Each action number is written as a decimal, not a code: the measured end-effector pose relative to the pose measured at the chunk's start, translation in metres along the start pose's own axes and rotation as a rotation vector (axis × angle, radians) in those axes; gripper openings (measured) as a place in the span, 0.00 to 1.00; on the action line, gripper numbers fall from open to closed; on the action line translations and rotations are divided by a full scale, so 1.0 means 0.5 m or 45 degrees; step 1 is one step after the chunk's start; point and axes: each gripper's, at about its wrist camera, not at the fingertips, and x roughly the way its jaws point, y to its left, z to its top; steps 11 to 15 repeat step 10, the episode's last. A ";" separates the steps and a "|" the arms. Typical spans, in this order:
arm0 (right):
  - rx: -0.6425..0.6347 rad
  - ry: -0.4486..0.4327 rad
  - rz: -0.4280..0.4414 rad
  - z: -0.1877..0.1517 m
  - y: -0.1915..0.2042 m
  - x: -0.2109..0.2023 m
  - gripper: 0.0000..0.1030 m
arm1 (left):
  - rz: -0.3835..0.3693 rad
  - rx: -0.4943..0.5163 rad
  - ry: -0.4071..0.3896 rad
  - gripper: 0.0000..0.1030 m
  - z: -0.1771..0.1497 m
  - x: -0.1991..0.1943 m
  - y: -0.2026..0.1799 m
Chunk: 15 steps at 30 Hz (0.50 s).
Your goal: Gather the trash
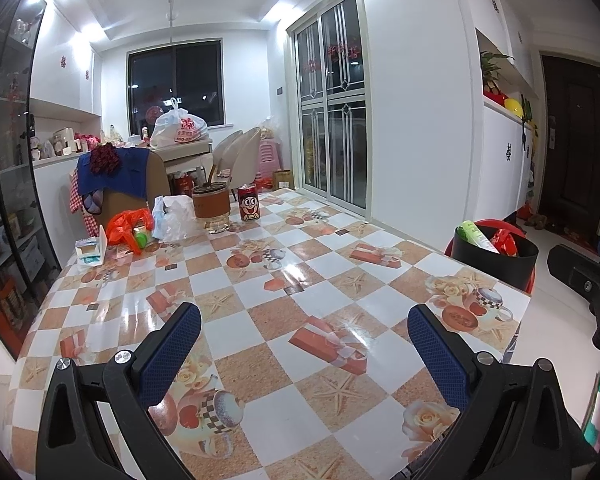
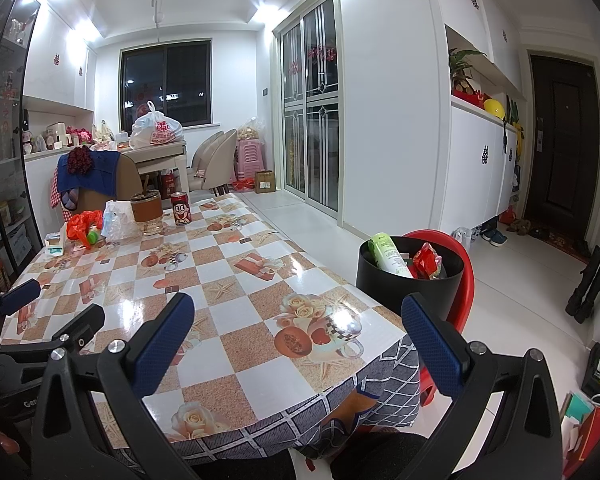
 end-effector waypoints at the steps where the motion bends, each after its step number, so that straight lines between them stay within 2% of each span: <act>1: 0.000 0.001 0.000 0.000 0.002 0.000 1.00 | -0.001 0.001 0.000 1.00 0.003 0.001 0.000; 15: 0.001 0.001 0.000 0.001 -0.002 0.000 1.00 | -0.002 0.002 0.001 1.00 0.002 -0.001 0.000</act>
